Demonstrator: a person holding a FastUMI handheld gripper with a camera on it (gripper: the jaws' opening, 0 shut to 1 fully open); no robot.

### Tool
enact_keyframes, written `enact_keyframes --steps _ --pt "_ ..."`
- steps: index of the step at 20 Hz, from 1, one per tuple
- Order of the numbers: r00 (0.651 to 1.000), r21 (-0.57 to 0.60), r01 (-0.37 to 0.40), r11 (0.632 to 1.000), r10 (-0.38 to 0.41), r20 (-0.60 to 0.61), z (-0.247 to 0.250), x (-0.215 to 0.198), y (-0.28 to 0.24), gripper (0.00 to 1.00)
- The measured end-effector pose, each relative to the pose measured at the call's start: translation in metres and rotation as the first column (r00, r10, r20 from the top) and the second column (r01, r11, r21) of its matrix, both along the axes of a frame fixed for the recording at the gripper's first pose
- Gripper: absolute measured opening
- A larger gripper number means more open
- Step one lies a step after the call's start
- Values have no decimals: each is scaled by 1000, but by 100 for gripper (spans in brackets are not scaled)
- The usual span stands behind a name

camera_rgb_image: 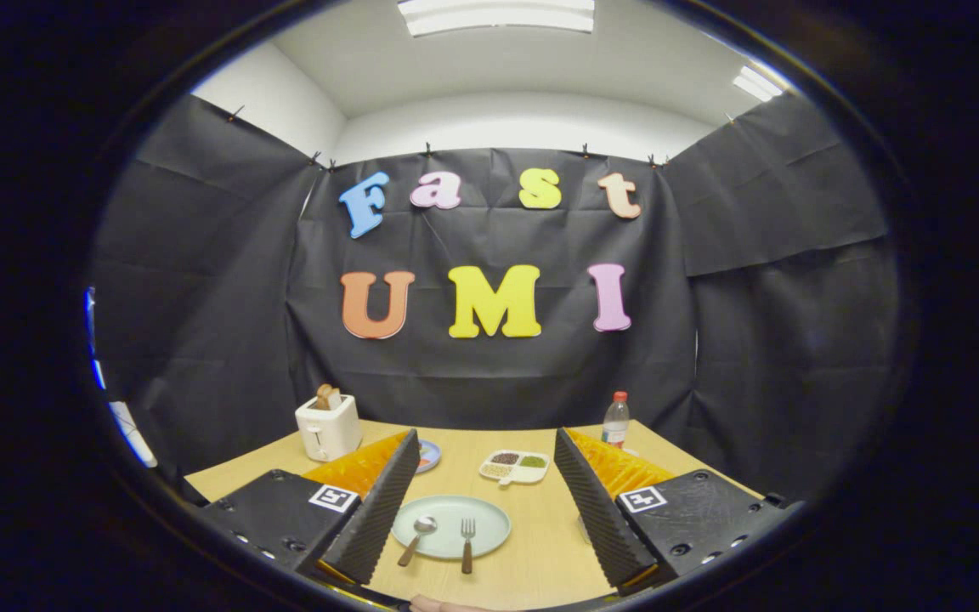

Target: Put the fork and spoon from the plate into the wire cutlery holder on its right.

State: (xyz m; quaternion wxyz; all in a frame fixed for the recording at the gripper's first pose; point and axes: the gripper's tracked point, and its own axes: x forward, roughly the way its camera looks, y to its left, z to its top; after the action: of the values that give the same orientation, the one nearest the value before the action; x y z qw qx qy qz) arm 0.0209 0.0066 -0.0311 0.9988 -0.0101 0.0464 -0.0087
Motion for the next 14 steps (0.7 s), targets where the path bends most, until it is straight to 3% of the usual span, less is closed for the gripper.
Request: enact_keyframes --steps 8,14 --pt "981 -23 17 1000 -21 -193 -64 31 -17 96" --pt "924 -12 -3 1000 -1 -383 -137 48 -8 95"
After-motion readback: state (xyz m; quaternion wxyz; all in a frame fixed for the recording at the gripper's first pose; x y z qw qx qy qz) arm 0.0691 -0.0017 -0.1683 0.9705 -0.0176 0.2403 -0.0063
